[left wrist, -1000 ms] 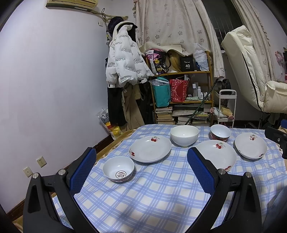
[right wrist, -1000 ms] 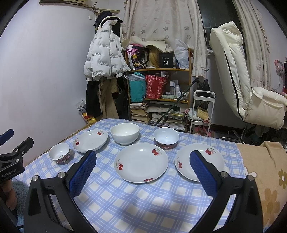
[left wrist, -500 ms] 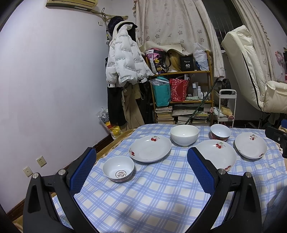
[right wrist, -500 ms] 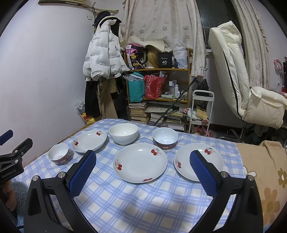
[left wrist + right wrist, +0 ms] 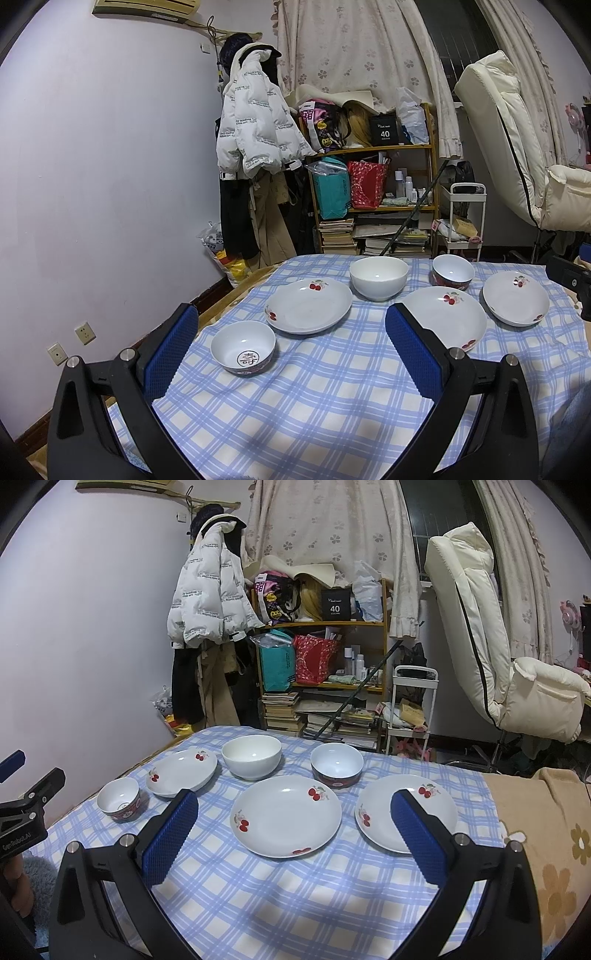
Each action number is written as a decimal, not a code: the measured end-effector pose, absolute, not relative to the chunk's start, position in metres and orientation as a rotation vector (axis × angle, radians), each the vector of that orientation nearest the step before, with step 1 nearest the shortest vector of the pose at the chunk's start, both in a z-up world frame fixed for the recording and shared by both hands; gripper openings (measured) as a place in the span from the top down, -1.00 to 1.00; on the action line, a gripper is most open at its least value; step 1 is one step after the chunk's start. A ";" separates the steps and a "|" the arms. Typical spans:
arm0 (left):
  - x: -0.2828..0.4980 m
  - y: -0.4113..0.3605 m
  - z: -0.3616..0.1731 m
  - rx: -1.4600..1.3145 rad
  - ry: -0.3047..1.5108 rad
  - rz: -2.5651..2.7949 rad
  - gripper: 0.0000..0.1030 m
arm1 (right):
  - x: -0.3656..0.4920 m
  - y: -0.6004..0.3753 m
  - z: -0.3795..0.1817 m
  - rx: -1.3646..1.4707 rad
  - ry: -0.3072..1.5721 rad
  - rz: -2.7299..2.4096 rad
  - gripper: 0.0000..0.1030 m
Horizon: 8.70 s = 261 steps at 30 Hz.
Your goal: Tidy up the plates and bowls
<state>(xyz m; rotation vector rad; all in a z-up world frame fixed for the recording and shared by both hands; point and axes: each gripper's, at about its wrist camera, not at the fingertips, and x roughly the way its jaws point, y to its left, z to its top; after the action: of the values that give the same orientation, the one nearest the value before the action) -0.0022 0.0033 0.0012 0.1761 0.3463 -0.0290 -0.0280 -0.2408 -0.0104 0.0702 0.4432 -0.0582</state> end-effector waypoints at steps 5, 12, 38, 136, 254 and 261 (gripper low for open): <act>-0.002 0.003 0.001 0.175 0.348 -0.031 -0.94 | -0.028 -0.242 -0.011 0.067 0.442 -0.061 -1.00; 0.000 -0.001 -0.003 0.187 0.366 -0.052 -0.94 | -0.024 -0.249 -0.010 0.079 0.459 -0.041 -1.00; 0.114 -0.053 0.038 0.173 0.474 -0.086 -0.94 | 0.060 -0.275 0.019 0.047 0.463 -0.080 -1.00; 0.244 -0.105 -0.164 0.107 1.236 -0.365 0.78 | 0.186 -0.338 -0.154 0.289 1.054 0.070 0.81; 0.414 0.095 -0.156 0.083 1.296 -0.072 -0.66 | 0.300 -0.134 -0.160 0.279 1.195 0.217 -0.71; 0.421 0.096 -0.171 0.070 1.291 -0.118 0.20 | 0.318 -0.119 -0.166 0.250 1.216 0.160 -0.20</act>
<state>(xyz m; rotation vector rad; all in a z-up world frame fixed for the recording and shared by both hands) 0.4211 0.0960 -0.1706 0.0705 1.2911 -0.1179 0.3185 -0.1185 -0.1662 0.2498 1.2159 0.1602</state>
